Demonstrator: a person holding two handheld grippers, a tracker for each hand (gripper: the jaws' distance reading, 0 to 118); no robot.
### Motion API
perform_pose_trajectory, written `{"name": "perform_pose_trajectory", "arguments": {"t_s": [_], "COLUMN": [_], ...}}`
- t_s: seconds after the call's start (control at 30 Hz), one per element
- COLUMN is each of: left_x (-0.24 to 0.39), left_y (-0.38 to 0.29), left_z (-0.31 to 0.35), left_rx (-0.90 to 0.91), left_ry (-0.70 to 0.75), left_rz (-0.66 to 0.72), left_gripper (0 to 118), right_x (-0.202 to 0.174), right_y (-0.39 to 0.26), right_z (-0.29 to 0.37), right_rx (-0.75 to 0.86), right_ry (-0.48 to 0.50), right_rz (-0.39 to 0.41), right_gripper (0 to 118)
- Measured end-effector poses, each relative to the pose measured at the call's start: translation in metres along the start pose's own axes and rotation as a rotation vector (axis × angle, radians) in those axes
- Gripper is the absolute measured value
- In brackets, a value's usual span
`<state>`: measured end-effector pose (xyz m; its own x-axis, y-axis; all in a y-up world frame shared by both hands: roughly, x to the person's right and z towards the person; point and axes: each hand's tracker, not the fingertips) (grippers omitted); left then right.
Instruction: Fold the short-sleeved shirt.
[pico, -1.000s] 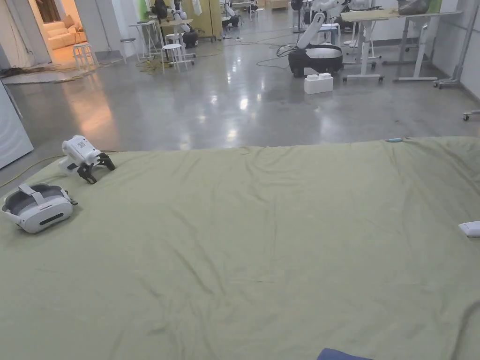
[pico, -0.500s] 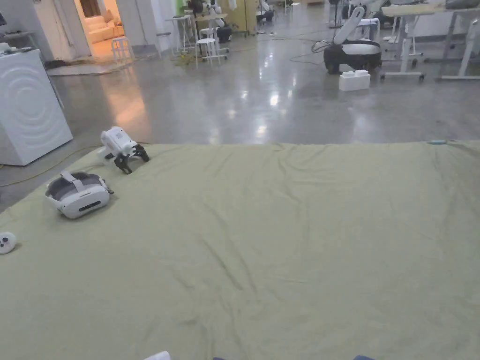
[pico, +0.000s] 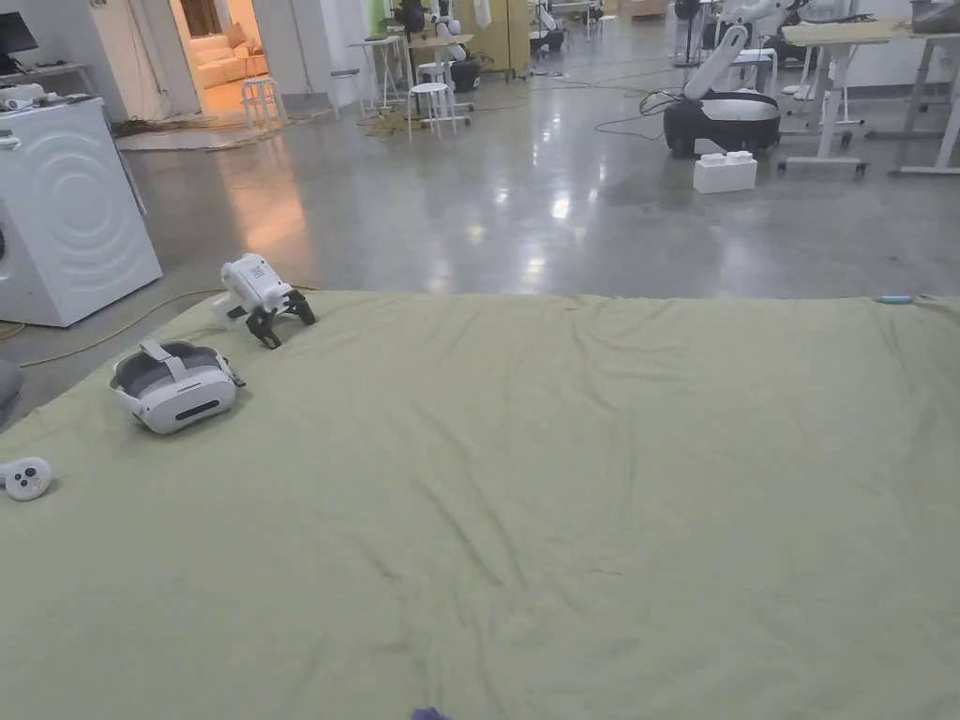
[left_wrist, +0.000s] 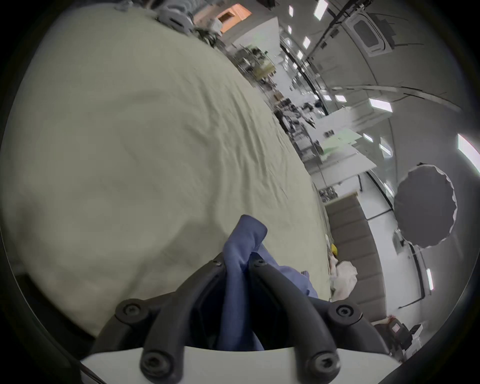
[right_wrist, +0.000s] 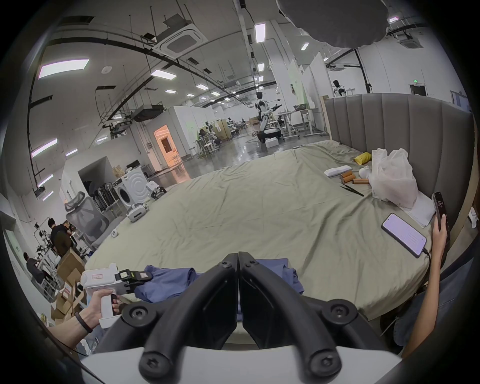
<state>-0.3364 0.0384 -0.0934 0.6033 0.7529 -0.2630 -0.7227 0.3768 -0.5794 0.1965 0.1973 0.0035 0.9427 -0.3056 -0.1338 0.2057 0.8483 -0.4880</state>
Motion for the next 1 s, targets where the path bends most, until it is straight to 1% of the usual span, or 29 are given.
{"name": "perform_pose_trajectory", "arguments": {"t_s": [0.03,0.13,0.23,0.3,0.4,0.43,0.47,0.5,0.57,0.6,0.63,0.67,0.7,0.73,0.77,0.8,0.83,0.87,0.9,0.93,0.97,1.0], "left_x": [0.004,0.029,0.068,0.099,0.144,0.157,0.168,0.177,0.19,0.193,0.196,0.197,0.197,0.197,0.198,0.198,0.197,0.19,0.187,0.183,0.179,0.175], "left_y": [0.009,0.035,0.042,0.024,-0.021,-0.039,-0.057,-0.074,-0.104,-0.115,-0.123,-0.128,-0.129,-0.127,-0.123,-0.118,-0.11,-0.1,-0.096,-0.094,-0.094,-0.096], "left_z": [0.013,0.056,0.073,0.057,0.012,-0.008,-0.028,-0.045,-0.075,-0.086,-0.094,-0.101,-0.105,-0.105,-0.098,-0.089,-0.078,-0.071,-0.065,-0.064,-0.067,-0.072], "left_rx": [0.018,0.108,0.134,0.127,0.017,-0.039,-0.084,-0.117,-0.194,-0.21,-0.214,-0.243,-0.276,-0.31,-0.292,-0.247,-0.219,-0.193,-0.17,-0.158,-0.161,-0.166], "left_ry": [-0.006,0.12,0.148,0.103,-0.028,-0.066,-0.084,-0.048,-0.058,-0.041,-0.045,-0.05,-0.091,-0.132,-0.131,-0.139,-0.167,-0.191,-0.183,-0.152,-0.124,-0.112], "left_rz": [-0.032,-0.278,-0.375,-0.415,-0.47,-0.467,-0.479,-0.505,-0.556,-0.553,-0.553,-0.559,-0.557,-0.542,-0.527,-0.511,-0.488,-0.474,-0.449,-0.432,-0.432,-0.437], "left_gripper": [10,10,10,10,10,10,10,10,12,17,27,53,75,89,90,86,78,57,39,23,11,8], "right_x": [0.003,0.008,0.014,0.011,0.009,0.01,0.011,0.013,0.016,0.018,0.021,0.024,0.027,0.03,0.033,0.035,0.037,0.038,0.039,0.041,0.042,0.042], "right_y": [0.0,-0.002,-0.005,-0.005,-0.005,-0.006,-0.006,-0.007,-0.009,-0.011,-0.012,-0.015,-0.016,-0.018,-0.019,-0.02,-0.021,-0.022,-0.022,-0.023,-0.024,-0.024], "right_z": [-0.002,-0.007,-0.009,-0.009,0.0,0.005,0.009,0.013,0.021,0.024,0.027,0.029,0.03,0.031,0.031,0.031,0.032,0.032,0.031,0.03,0.03,0.029], "right_rx": [0.0,-0.006,-0.003,-0.002,0.009,0.014,0.018,0.022,0.023,0.022,0.021,0.018,0.014,0.01,0.007,0.004,0.003,0.003,0.003,0.002,-0.001,-0.002], "right_ry": [0.009,0.008,0.016,0.014,0.002,-0.003,-0.009,-0.017,-0.045,-0.061,-0.073,-0.081,-0.087,-0.093,-0.098,-0.103,-0.11,-0.116,-0.118,-0.116,-0.113,-0.113], "right_rz": [-0.011,-0.009,-0.024,-0.04,-0.035,-0.034,-0.033,-0.032,-0.033,-0.037,-0.044,-0.052,-0.06,-0.069,-0.075,-0.079,-0.082,-0.084,-0.09,-0.099,-0.106,-0.109], "right_gripper": [0,0,0,0,0,0,0,0,0,0,0,0,0,0,0,0,0,0,0,0,0,0]}}
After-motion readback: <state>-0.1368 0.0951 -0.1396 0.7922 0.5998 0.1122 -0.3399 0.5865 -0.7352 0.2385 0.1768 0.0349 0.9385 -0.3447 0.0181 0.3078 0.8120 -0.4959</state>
